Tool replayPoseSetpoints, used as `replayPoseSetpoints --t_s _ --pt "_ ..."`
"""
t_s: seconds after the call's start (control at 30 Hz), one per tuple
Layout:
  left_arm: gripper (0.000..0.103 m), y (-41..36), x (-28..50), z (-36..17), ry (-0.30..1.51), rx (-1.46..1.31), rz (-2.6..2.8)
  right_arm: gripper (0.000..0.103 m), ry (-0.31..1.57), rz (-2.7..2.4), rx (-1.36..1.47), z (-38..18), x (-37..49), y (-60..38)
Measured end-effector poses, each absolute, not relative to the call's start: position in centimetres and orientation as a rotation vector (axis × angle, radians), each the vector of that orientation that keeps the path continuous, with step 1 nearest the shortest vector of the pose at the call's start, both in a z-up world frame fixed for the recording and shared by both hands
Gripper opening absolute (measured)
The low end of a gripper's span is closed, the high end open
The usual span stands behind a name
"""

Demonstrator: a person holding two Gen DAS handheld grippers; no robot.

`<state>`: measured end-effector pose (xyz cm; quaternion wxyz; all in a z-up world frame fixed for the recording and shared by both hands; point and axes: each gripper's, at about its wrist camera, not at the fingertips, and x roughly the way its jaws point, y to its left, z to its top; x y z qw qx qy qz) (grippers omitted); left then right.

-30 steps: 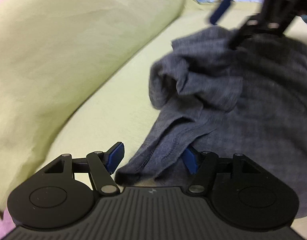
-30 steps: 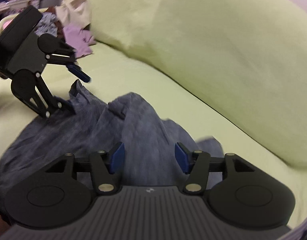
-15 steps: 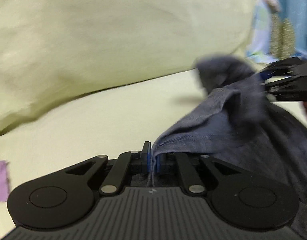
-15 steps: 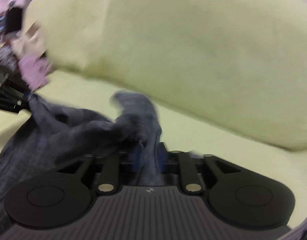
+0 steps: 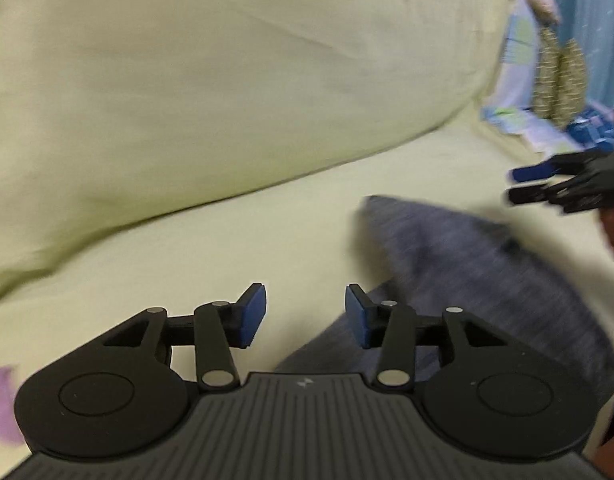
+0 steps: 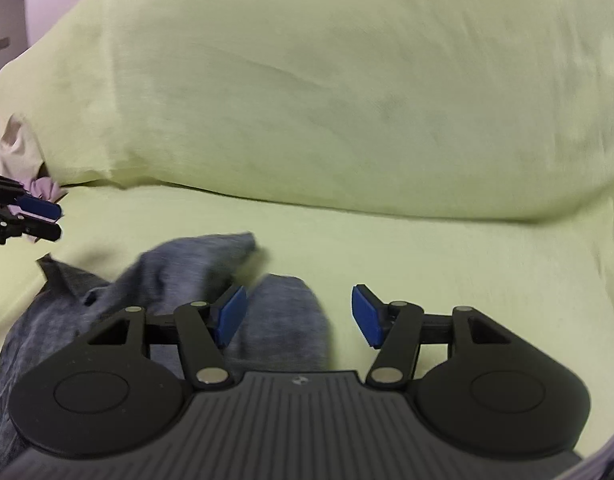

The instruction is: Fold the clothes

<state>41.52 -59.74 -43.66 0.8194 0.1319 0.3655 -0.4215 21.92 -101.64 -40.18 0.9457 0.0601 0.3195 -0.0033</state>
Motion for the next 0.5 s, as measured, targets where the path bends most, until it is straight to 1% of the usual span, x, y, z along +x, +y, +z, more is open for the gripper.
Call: replayPoseSetpoints --t_s 0.07,0.17,0.33,0.37,0.4,0.43,0.47,0.5 --pt "0.05 -62.6 43.0 -44.6 0.814 0.258 -0.939 0.05 0.672 0.018 0.135 -41.1 22.9 -102.7" --pt "0.05 -66.2 46.2 -46.2 0.913 0.172 -1.022 0.048 0.715 0.081 0.173 -42.6 25.1 -103.9" --pt "0.052 -69.0 49.4 -48.5 1.084 0.144 -1.086 0.044 0.809 0.164 0.236 -45.3 28.7 -104.7" --pt "0.052 -69.6 49.7 -48.8 1.107 0.159 -1.094 0.026 0.829 0.178 0.253 -45.8 29.2 -104.9" --pt "0.05 -70.0 49.4 -49.2 1.118 0.186 -1.107 0.011 0.848 0.198 0.271 -46.3 29.3 -105.0" --pt "0.037 -70.1 48.9 -49.2 1.112 0.213 -1.123 0.001 0.861 0.209 0.273 -46.5 29.3 -104.8" --pt "0.019 -70.1 48.3 -49.2 1.102 0.241 -1.139 0.001 0.852 0.208 0.26 -46.4 28.9 -104.6" --pt "0.004 -70.1 48.1 -49.1 1.095 0.247 -1.143 0.001 0.84 0.203 0.247 -46.2 28.5 -104.4"
